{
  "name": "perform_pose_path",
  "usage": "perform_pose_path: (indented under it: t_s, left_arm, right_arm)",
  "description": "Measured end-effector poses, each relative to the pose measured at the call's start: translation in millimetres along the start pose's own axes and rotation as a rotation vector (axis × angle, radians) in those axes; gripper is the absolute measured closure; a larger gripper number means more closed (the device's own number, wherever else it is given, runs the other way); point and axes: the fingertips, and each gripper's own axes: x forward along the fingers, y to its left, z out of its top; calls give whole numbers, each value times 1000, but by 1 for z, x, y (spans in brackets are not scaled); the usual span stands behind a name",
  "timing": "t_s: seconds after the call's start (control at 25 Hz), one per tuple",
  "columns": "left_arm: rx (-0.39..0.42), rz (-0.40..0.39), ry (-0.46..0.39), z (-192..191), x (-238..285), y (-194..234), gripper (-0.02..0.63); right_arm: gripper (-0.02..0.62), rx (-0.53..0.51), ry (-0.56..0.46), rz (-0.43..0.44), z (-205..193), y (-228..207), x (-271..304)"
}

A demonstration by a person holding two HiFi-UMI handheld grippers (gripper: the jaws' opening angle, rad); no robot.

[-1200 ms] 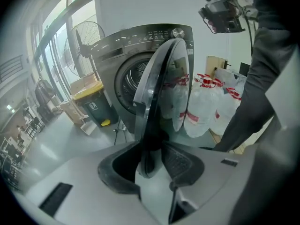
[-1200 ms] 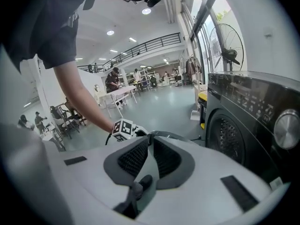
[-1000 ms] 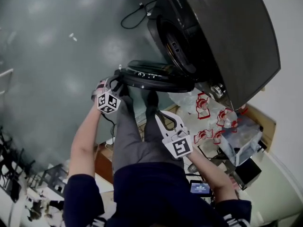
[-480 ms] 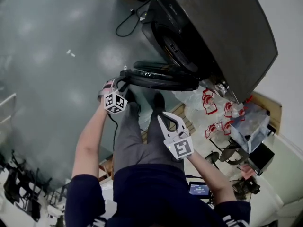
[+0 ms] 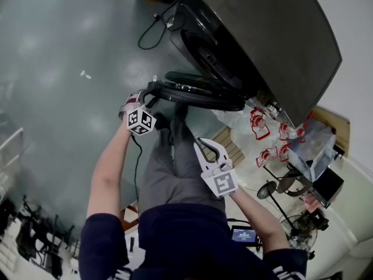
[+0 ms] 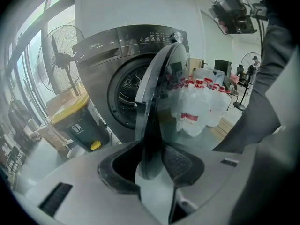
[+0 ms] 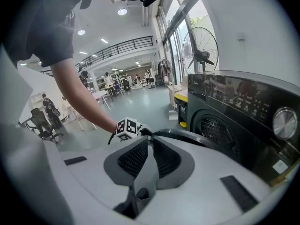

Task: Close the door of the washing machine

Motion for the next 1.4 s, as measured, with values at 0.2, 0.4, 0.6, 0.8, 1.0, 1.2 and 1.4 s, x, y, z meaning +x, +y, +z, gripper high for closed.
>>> perform_pose_path:
  t_s: [0.2, 0.4, 0.6, 0.8, 1.0, 1.2, 1.4]
  left_arm:
    - [28, -13, 3, 13, 9, 20, 445]
    - [59, -43, 19, 21, 19, 37, 445]
    - [88, -56, 49, 31, 29, 50, 444]
    - [95, -53, 64, 36, 38, 66, 440]
    - [111, -44, 62, 47, 50, 82, 437]
    - [121, -42, 50, 61, 60, 101, 437]
    - [151, -63, 22, 75, 73, 114, 437]
  right_arm:
    - [541, 21, 16, 12, 0, -17, 3]
    - [541, 13, 16, 51, 1, -35, 8]
    - [541, 0, 13, 95, 7, -53, 9]
    - [541, -8, -8, 115, 18, -75, 14]
    - [541, 19, 4, 97, 13, -89, 15]
    - [541, 57, -7, 62, 19, -91, 18]
    - [541, 95, 2, 12, 20, -87, 25]
